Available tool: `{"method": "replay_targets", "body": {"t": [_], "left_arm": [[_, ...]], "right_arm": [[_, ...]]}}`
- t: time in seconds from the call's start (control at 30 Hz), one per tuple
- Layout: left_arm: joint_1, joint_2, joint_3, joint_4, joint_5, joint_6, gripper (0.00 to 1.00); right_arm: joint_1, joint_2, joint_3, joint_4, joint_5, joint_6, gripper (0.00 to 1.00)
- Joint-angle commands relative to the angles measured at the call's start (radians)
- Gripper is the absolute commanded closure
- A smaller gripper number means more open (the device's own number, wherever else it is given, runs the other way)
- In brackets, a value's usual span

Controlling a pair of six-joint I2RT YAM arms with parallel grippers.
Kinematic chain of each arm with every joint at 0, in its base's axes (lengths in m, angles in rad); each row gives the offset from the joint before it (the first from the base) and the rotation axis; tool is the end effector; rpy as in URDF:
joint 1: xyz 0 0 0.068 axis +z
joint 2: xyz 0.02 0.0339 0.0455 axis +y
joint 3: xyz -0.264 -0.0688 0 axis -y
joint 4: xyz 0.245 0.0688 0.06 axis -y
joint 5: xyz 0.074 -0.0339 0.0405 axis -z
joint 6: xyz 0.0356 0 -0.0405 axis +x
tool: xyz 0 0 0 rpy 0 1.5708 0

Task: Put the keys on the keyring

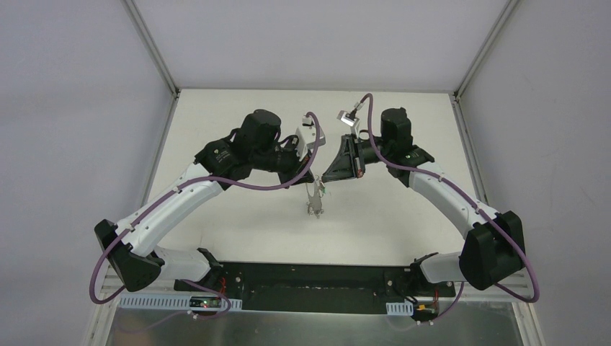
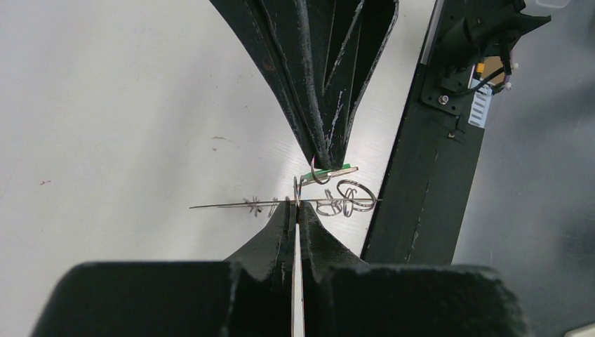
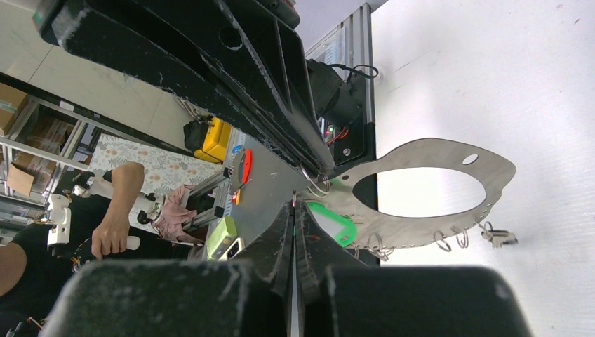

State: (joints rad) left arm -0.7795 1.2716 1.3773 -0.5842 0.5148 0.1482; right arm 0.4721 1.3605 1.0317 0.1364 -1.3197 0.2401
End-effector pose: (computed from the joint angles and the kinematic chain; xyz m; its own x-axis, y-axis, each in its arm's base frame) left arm 0.1816 -0.2041 0.4029 -0.1877 0.3662 -0.9114 0.9609 0.2606 -0.0931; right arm 0.2492 0.1660 0.3335 -0.3936 -0.1347 -0.9093 -0.8917 -0.1843 0.4133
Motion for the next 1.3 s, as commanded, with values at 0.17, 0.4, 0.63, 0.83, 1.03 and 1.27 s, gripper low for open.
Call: {"method": "replay_targets", "body": {"t": [0.17,0.4,0.63,0.83,1.03,1.27], "left_arm": [[-0.007,-0.033,-0.004,0.043,0.034,0.000,1.00],[-0.007,-0.035,-0.007,0.044,0.045,0.001,1.00],[-0.007,-0.032,-0.010,0.043,0.051,0.001,1.00],[-0.007,-0.030,-0.009,0.041,0.057,0.001,1.00],[-0.009,-0.036,-0.017,0.042,0.060,0.007,1.00],[-0.009,-0.047,-0.030,0.044,0.064,0.020,1.00]], "right_arm": [[0.005,0.002,0.013,-0.012,-0.003,-0.045,1.00],[0.006,0.011,0.017,-0.014,0.001,-0.045,1.00],[0.012,0.016,0.034,-0.015,-0.009,-0.037,1.00],[0.011,0.017,0.036,-0.015,-0.005,-0.037,1.00],[0.011,0.024,0.041,-0.018,-0.002,-0.034,1.00],[0.010,0.026,0.038,-0.020,0.004,-0.034,1.00]]}}
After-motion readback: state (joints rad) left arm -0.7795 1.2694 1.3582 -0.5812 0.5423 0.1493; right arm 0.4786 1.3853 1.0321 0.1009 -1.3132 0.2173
